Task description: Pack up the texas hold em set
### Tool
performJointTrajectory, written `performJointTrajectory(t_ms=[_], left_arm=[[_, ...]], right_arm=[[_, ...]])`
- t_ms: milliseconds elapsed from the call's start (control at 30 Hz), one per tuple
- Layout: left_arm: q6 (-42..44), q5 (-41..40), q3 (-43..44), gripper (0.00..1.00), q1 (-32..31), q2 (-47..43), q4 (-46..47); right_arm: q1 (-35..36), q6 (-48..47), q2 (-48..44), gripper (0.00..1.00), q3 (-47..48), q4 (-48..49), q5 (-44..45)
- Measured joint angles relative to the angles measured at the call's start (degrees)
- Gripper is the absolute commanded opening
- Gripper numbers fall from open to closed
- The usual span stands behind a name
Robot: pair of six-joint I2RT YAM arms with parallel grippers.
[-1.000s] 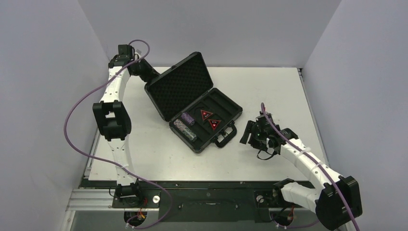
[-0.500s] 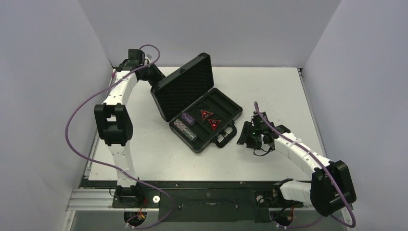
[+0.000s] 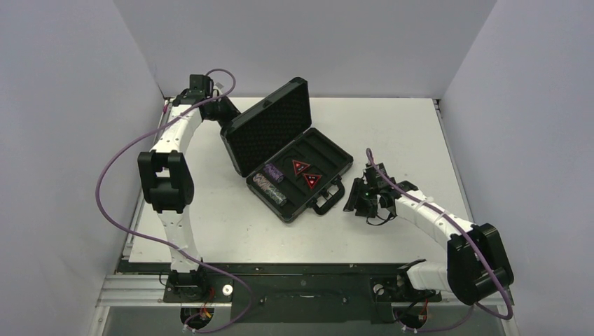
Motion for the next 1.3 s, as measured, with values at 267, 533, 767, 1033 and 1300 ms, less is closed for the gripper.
performJointTrajectory(t_ms=[267,533,767,1033,1300], left_arm=[[0.00,-0.02,-1.40,0.00,-1.66,-2.01,0.42],[0.00,-0.04,-3.04,0.00,-3.63,-4.11,1.18],[-0.98,-0.07,-7.04,0.00,-4.76,-6.99,3.37],[-1.53,-0.02,-10.12,0.00,-6.93,-9.60,4.20],[-1.53,-0.11,-10.71,0.00,-9.20,-12.57,4.22]], right_arm=[[0.00,0.44,1.62,0.37,-0.07,1.33,-0.15],[0.00,0.61,1.62,0.36,-0.24,1.95,-0.17],[-0.22,0.39,1.62,0.36,-0.48,1.90,-0.15],[-1.46,-0.15,1.62,0.35,-1.29,1.03,0.07],[-2.29,-0.96,1.07,0.33,-2.01,0.57,0.37]])
